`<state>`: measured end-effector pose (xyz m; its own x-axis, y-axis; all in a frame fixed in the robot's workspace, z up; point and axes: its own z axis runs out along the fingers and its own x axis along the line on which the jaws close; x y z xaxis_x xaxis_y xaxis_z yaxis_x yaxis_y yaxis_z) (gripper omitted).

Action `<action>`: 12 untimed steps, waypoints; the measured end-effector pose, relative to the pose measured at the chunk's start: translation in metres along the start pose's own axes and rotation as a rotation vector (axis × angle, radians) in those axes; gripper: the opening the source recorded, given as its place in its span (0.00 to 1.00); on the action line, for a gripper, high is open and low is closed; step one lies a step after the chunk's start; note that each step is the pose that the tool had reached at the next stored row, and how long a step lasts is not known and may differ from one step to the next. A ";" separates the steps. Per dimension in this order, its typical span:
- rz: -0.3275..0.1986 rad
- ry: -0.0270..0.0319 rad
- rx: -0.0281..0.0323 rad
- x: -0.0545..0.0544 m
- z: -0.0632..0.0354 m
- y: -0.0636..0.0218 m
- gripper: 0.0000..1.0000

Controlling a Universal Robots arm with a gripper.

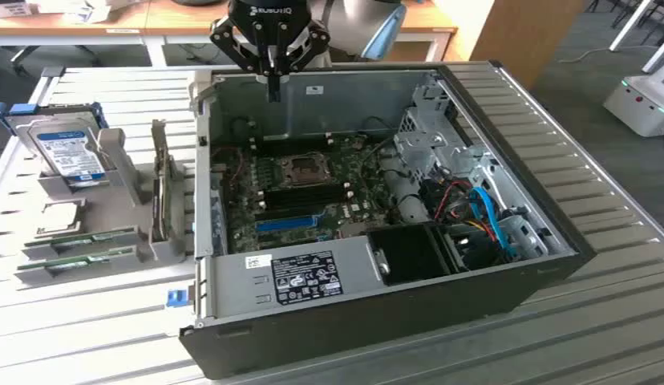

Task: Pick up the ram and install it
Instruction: 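Reach for the ram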

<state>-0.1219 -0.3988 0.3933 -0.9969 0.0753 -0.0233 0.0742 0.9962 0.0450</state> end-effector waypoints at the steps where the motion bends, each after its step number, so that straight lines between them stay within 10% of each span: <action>1: 0.000 0.0000 -0.0001 0.000 0.0000 0.0000 0.11; 12: 0.000 -0.0001 -0.0001 0.000 0.0000 0.0000 0.11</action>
<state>-0.1219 -0.3989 0.3933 -0.9969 0.0753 -0.0233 0.0742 0.9962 0.0451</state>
